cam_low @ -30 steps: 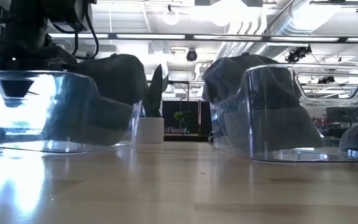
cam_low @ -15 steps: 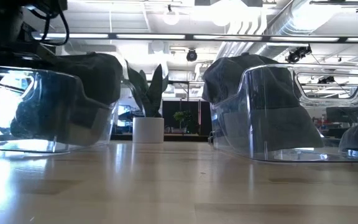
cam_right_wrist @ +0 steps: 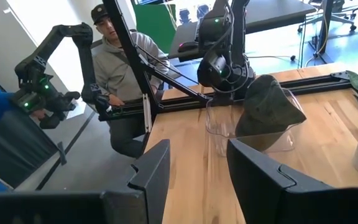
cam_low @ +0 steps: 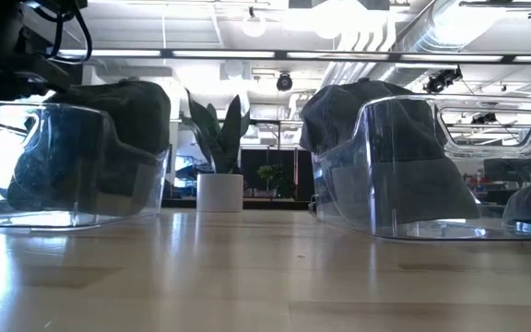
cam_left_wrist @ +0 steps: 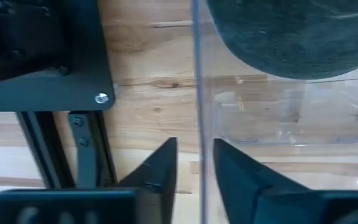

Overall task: Pick & Place hat
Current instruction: Put the gray cap into the right transparent bin

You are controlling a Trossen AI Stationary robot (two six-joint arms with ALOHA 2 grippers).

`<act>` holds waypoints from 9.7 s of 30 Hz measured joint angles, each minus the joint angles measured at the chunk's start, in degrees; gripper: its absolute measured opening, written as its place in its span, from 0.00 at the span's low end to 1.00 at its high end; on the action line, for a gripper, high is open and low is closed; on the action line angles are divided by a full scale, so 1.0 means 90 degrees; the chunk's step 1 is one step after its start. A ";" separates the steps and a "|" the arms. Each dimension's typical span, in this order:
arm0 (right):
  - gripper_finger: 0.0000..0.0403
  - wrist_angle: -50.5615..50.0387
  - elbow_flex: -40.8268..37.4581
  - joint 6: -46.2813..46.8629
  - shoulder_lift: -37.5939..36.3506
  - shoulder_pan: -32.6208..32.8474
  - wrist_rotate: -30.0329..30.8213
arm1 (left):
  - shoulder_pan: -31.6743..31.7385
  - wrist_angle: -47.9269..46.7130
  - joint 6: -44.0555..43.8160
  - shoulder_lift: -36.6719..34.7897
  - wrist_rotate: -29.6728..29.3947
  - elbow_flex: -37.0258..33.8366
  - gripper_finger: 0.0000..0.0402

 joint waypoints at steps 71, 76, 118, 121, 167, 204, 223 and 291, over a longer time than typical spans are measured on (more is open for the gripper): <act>0.11 -0.3174 -0.4158 0.2010 0.1665 0.1763 -0.0279 | 0.0015 0.6533 0.6993 0.0865 -0.0953 0.2254 0.55; 0.10 -0.3325 -0.3644 0.2335 0.1284 0.1767 -0.0768 | 0.0015 0.6635 0.7264 0.0865 -0.0950 0.2254 0.55; 0.11 0.1991 -0.0665 0.1994 0.0274 0.1777 -0.2951 | 0.0678 0.8372 1.0574 0.5183 -0.0018 0.7290 0.56; 0.10 0.2360 -0.0665 0.2314 0.0270 0.1777 -0.3180 | 0.0725 0.8379 1.0101 0.5327 0.0166 0.7343 0.56; 0.30 0.2914 -0.0665 0.2690 0.0464 0.1811 -0.3919 | 0.0315 1.1814 0.6163 0.6523 0.3380 0.7329 0.03; 0.72 0.2999 -0.2685 0.2507 -0.1053 0.4047 0.0655 | 0.0170 0.7569 0.8111 0.5433 0.1922 0.7344 0.00; 0.65 0.2846 -0.1841 0.0616 -0.0571 0.5261 0.1780 | 0.0345 0.7536 0.8239 0.5120 0.1357 0.7354 0.00; 0.01 -0.1782 0.3288 0.0767 0.2016 0.3110 -0.0249 | 0.1035 1.0471 0.8665 0.5423 0.2186 0.7342 0.68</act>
